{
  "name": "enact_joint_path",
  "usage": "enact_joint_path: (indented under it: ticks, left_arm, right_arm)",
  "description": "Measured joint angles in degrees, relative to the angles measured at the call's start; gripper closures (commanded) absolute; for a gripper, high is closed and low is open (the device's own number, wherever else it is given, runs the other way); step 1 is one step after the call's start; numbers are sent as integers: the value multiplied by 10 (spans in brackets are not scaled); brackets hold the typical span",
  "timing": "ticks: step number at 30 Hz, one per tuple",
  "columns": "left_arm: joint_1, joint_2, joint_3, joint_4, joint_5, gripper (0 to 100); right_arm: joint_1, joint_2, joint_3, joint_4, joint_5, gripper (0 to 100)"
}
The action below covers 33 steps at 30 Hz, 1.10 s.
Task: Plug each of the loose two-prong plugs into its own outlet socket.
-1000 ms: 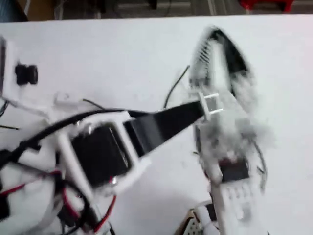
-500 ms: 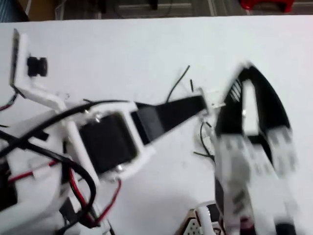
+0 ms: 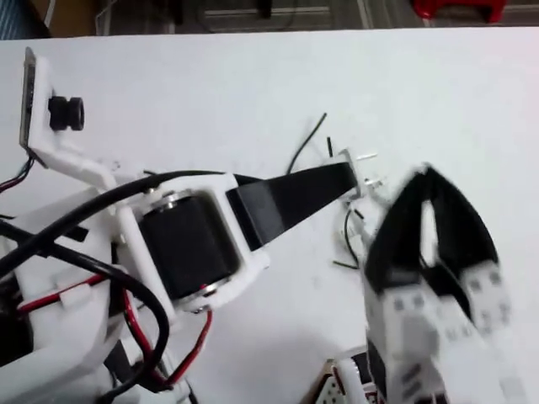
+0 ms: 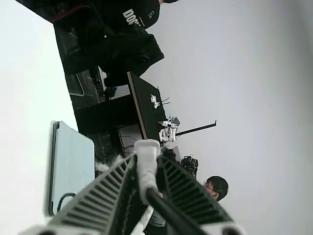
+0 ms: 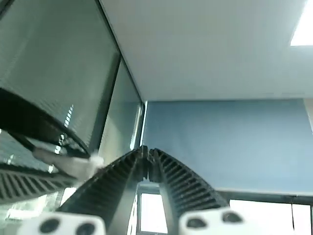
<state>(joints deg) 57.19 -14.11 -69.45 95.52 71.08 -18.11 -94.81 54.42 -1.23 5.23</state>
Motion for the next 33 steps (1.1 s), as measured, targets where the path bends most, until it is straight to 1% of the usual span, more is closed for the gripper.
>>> enact_joint_path:
  ticks: [8, 12, 16, 19, 21, 25, 28, 31, 33]
  left_arm:
    - [-1, 0, 0, 0, 0, 976]
    - [-1, 0, 0, 0, 0, 976]
    - [-1, 0, 0, 0, 0, 976]
    - [-1, 0, 0, 0, 0, 976]
    - [-1, 0, 0, 0, 0, 976]
    - [-1, 0, 0, 0, 0, 976]
    - [-1, 0, 0, 0, 0, 976]
    - [-1, 0, 0, 0, 0, 976]
    - [14, 0, 0, 8, -4, 976]
  right_arm:
    - [-5, 203, 1, -104, -1, 981]
    - [-2, 251, 2, -132, -1, 981]
    - [45, 239, 1, -133, -4, 981]
    - [84, 200, 1, -104, -4, 981]
    - [84, 158, 1, -83, -6, 981]
    - [66, 55, 1, -23, -6, 981]
    - [27, -10, 0, 13, -6, 981]
    - [-4, -25, 2, 17, -6, 981]
    - [-9, -23, 6, 7, -6, 981]
